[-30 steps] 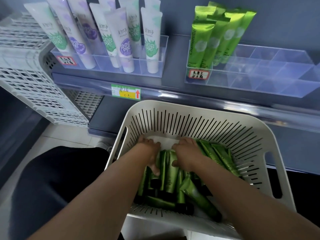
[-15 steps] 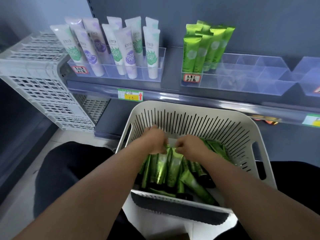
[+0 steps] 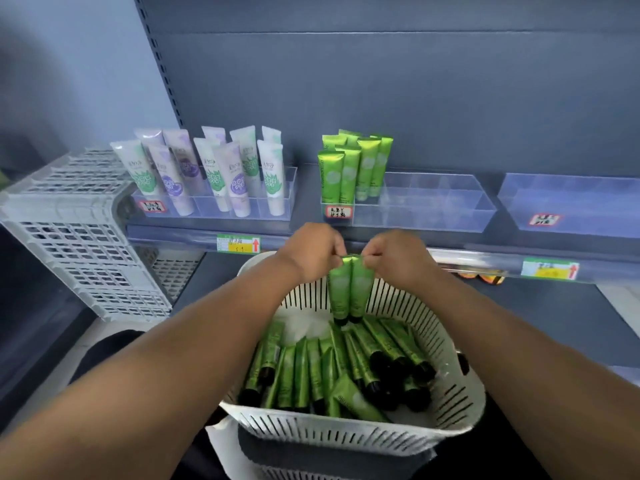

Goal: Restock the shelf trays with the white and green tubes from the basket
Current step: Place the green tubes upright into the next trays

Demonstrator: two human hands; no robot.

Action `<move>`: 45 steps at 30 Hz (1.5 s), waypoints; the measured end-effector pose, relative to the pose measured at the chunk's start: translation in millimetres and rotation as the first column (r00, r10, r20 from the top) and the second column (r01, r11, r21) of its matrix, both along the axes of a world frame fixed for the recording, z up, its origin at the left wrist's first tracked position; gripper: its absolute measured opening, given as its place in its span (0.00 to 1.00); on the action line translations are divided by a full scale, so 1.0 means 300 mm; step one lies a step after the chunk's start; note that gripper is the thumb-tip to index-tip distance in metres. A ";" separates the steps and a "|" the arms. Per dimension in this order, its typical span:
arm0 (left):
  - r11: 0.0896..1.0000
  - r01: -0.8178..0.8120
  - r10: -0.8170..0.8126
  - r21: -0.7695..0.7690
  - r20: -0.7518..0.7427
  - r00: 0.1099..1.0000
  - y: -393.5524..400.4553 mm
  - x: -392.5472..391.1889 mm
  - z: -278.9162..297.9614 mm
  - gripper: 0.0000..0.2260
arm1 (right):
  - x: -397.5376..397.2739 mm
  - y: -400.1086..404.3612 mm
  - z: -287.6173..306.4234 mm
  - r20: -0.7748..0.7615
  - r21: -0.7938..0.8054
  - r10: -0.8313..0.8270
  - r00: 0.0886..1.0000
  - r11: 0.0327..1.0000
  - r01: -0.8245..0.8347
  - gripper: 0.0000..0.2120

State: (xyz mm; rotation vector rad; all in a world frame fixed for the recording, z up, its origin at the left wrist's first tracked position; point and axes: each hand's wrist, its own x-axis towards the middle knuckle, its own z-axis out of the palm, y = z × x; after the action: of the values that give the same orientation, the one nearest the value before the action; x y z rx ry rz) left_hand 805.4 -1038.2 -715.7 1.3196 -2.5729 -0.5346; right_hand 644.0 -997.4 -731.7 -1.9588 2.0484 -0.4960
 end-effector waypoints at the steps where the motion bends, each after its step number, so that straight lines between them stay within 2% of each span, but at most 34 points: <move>1: 0.999 -0.001 0.000 -0.037 -0.018 1.000 -0.002 -0.018 0.034 0.07 | -0.015 -0.002 0.038 -0.011 -0.039 -0.003 1.000 0.999 0.002 0.07; 6: 0.977 -0.020 0.003 -0.212 -0.080 0.997 -0.032 -0.102 0.207 0.05 | -0.081 -0.026 0.234 -0.103 -0.219 -0.086 0.991 0.974 0.062 0.08; 10: 0.953 -0.071 0.037 -0.294 -0.121 0.992 -0.084 -0.164 0.329 0.06 | -0.131 -0.079 0.362 -0.038 -0.322 -0.147 0.988 0.938 0.127 0.09; 17: 0.928 -0.156 0.106 -0.339 -0.161 0.981 -0.196 -0.258 0.444 0.08 | -0.196 -0.259 0.465 -0.045 -0.436 -0.203 0.978 0.885 0.163 0.08; 28: 0.944 -0.195 0.167 -0.265 -0.123 0.978 -0.316 -0.312 0.424 0.09 | -0.236 -0.393 0.356 -0.066 -0.290 -0.130 0.989 0.951 0.106 0.10; 33: 0.954 -0.169 0.164 -0.246 -0.039 0.986 -0.347 -0.334 0.383 0.09 | -0.238 -0.418 0.339 -0.083 -0.240 -0.161 0.984 0.961 0.137 0.19; 36: 0.957 -0.168 0.177 -0.237 0.016 0.984 -0.360 -0.337 0.336 0.08 | -0.233 -0.435 0.311 -0.094 -0.205 -0.154 0.984 0.970 0.132 0.20; 41: 0.963 -0.169 0.181 -0.211 0.035 0.983 -0.363 -0.337 0.295 0.09 | -0.226 -0.439 0.296 -0.092 -0.160 -0.163 0.982 0.976 0.147 0.20; 45: 0.958 -0.151 0.162 -0.243 0.026 0.986 -0.364 -0.332 0.286 0.09 | -0.210 -0.410 0.313 -0.120 -0.138 -0.168 0.979 0.979 0.151 0.11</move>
State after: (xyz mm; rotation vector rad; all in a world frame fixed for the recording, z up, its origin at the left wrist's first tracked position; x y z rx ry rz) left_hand 705.8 -1147.4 -629.8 1.4453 -2.4453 -0.1605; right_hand 581.1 -1120.3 -637.9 -1.9534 2.3229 -0.5596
